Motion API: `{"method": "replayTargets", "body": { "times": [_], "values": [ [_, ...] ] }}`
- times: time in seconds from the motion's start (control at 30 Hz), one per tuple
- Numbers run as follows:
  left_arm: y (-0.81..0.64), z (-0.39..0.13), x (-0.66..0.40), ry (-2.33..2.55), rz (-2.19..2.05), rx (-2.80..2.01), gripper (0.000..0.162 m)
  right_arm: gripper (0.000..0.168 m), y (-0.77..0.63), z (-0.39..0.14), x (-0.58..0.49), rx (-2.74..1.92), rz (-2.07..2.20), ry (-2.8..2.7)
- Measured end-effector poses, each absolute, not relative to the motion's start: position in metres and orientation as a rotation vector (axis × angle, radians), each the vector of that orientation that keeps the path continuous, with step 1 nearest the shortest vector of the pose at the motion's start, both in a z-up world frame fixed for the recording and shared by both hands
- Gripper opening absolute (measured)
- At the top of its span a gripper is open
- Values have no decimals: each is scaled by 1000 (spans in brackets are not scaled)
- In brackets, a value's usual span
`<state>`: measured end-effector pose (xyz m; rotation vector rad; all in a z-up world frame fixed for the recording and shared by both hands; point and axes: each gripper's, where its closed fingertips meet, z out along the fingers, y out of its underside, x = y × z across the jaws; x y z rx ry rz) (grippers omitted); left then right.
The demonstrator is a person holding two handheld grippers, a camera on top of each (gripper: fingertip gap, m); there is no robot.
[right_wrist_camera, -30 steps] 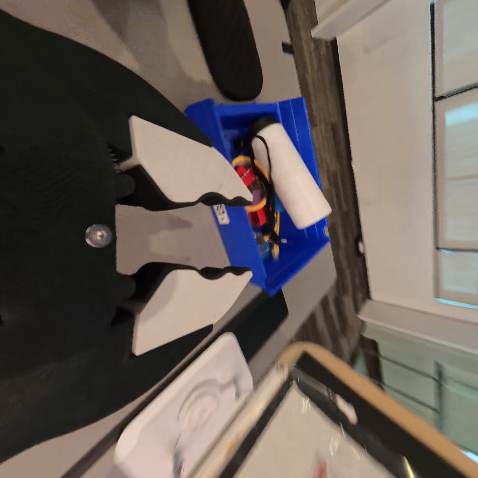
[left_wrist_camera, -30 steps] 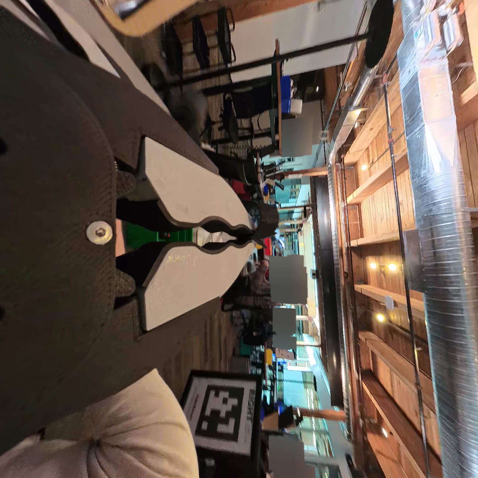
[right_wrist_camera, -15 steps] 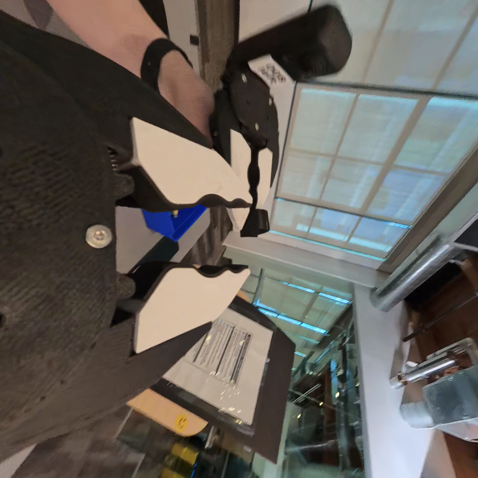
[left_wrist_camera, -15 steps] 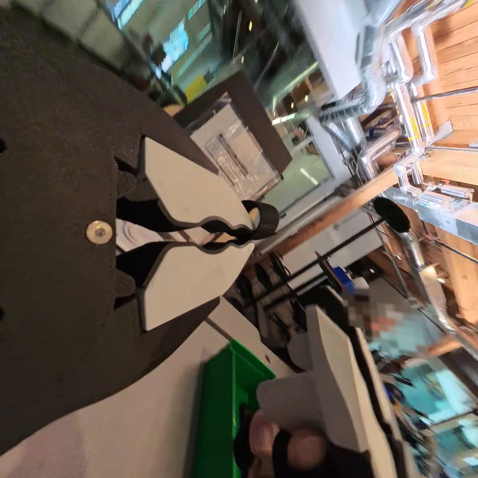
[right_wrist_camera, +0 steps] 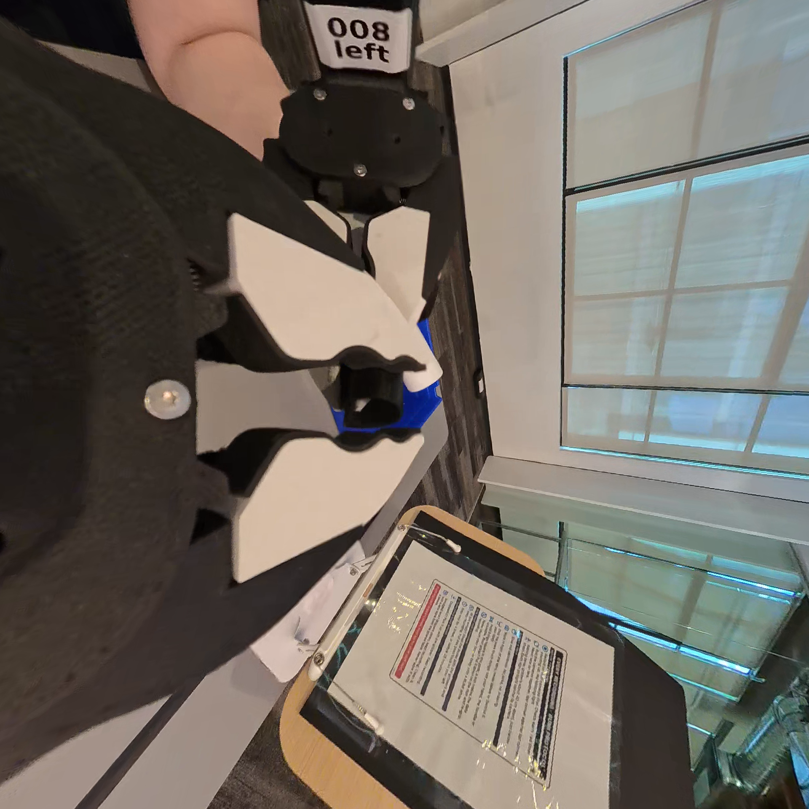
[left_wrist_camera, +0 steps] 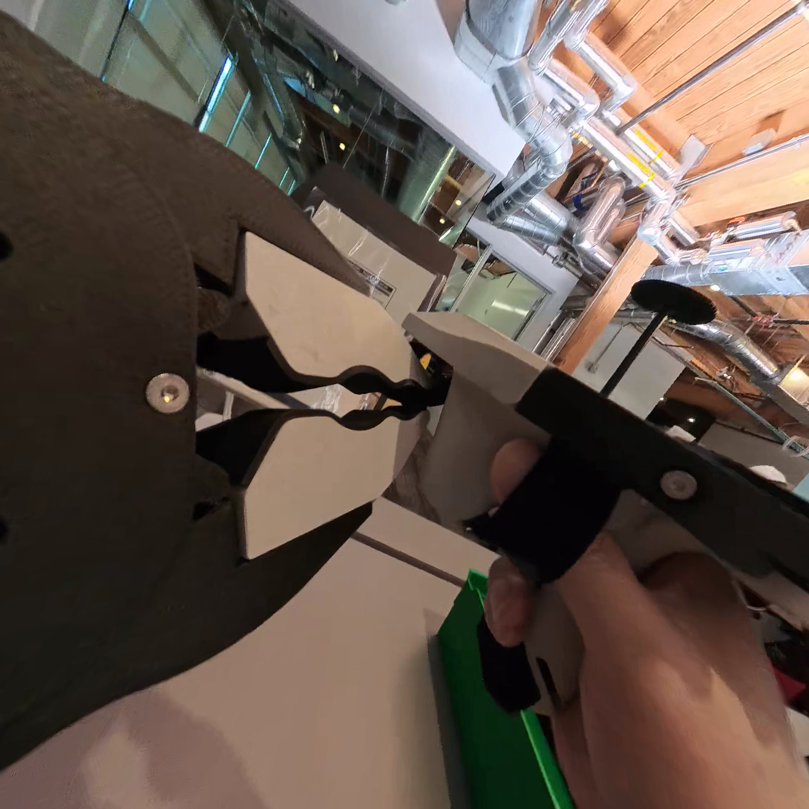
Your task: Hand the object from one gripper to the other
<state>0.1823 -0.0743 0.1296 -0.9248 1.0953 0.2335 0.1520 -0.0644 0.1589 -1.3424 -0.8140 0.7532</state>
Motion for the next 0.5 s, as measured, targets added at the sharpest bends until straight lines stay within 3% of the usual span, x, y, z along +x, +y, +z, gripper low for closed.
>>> {"method": "replayTargets", "body": {
  "times": [0.1,0.5],
  "values": [
    [-70,132,178,1073,391,-895,1,37,-66,157,160,-1393,709,-812],
    [-60,126,181,1087,492,-886,1,26,-67,145,162,-1446,714,-904]
  ]
}}
